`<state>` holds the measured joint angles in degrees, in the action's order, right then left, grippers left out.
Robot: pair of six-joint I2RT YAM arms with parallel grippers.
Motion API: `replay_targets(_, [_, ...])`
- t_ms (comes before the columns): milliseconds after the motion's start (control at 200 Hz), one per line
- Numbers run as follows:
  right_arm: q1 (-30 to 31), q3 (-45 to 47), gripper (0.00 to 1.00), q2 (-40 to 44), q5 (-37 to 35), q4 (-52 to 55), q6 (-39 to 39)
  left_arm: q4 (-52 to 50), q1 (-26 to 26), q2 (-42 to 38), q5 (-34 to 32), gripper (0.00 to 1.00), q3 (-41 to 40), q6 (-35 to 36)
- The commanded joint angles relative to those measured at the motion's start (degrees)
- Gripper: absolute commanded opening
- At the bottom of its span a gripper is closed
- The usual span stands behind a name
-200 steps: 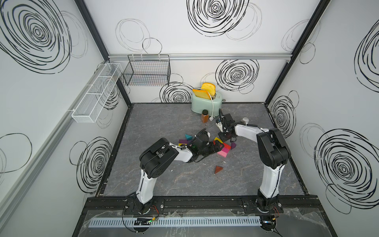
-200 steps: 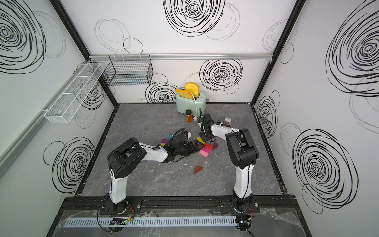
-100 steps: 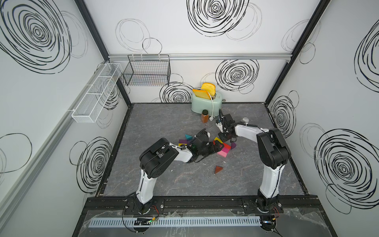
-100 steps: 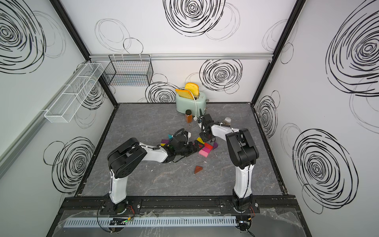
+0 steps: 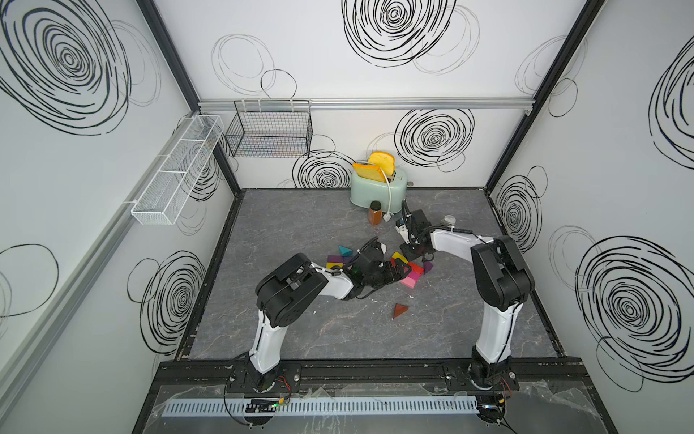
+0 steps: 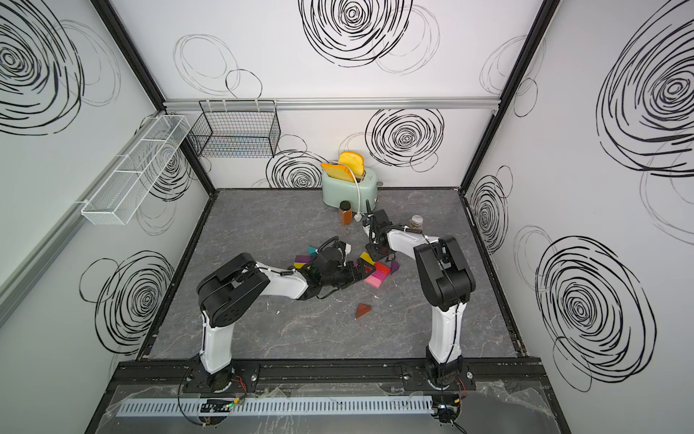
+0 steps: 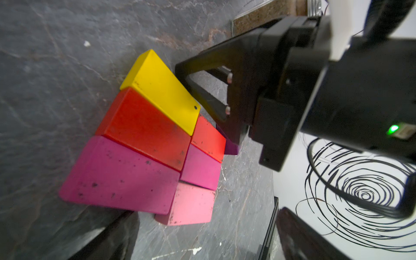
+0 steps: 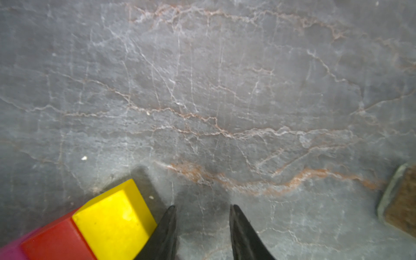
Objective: Assemble a piece of candy with building blocks
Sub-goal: Adjust the building blocks at the center of the board, then pick up the building block from the center of the board.
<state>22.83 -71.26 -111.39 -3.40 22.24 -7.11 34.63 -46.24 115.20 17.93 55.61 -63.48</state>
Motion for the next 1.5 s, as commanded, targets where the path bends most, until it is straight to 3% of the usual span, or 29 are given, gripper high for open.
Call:
replay_targets(0, [1.13,1.26,0.42,1.27,2.28,2.52,-0.63,0.66,-0.5,-0.31,-0.09,1.0,-1.08,-0.86])
replay_targets(250, [0.6,-0.58,0.48,2.66,0.05,2.33,0.15,-0.2,1.44,-2.26,-0.18,1.0,-1.94,0.34])
replay_targets(435, [-0.68,-0.84,0.55,8.87,0.23,1.72,1.69,-3.25,3.07,-6.29,2.01,1.0,-2.73,4.84])
replay_targets(630, [-3.66,2.42,0.59,17.12,0.04,6.45,3.04,-5.56,1.68,-13.67,4.8,0.98,-5.66,8.33])
replay_targets(790, [-9.17,9.03,0.61,23.49,3.82,7.93,5.03,-8.45,-1.09,-20.63,4.52,0.98,-10.17,10.49])
replay_targets(1080, [-10.79,12.38,0.56,20.73,8.66,9.55,5.7,-7.58,-1.43,-30.39,3.16,0.98,-20.94,11.3])
replay_targets(1496, [-8.77,12.54,0.51,15.4,9.11,6.88,6.59,-4.7,-0.89,-28.91,4.85,0.98,-23.04,10.1])
